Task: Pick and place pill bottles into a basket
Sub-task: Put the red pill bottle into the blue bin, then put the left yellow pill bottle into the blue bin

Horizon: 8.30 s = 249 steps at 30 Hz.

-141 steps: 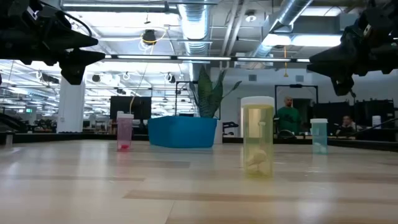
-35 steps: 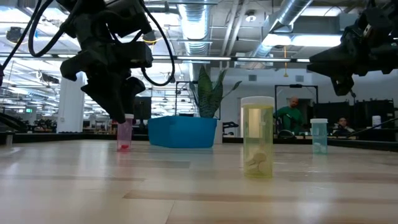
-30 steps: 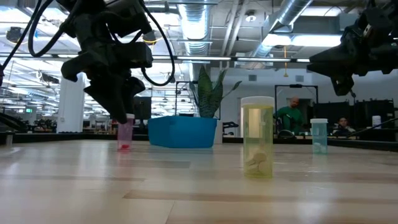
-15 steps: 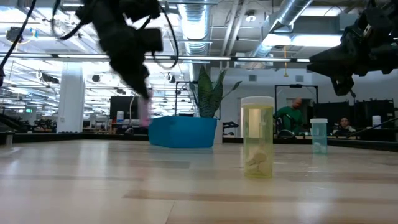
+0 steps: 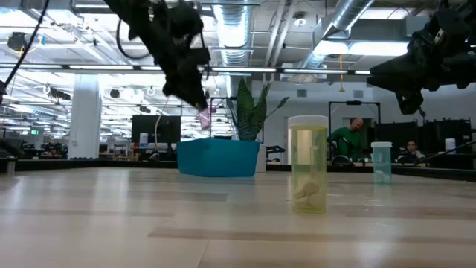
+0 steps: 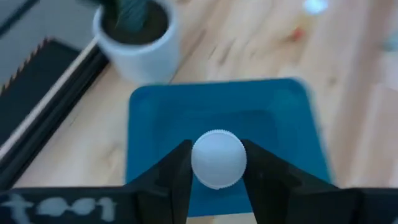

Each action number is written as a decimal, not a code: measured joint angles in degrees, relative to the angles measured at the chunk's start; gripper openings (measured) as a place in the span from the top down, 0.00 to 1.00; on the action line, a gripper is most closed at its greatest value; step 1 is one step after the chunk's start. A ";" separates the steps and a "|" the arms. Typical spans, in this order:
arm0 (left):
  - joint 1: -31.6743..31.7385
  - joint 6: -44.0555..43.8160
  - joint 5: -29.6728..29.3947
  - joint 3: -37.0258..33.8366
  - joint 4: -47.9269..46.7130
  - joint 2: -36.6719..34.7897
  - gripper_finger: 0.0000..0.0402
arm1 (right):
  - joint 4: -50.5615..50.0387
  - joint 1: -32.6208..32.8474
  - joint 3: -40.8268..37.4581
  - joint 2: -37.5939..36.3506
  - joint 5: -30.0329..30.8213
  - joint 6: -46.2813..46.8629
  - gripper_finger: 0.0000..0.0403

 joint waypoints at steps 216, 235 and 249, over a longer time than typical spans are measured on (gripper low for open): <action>5.03 -1.52 1.14 31.27 -23.36 27.98 0.79 | 0.00 0.04 -0.02 0.01 -0.02 0.01 0.75; 4.36 -2.43 -0.27 28.46 -20.87 27.96 0.72 | 0.00 0.04 -0.02 0.02 -0.02 0.00 0.75; 4.38 -3.08 -0.33 28.46 -19.72 27.96 0.69 | 0.00 0.03 -0.02 0.02 -0.02 0.00 0.75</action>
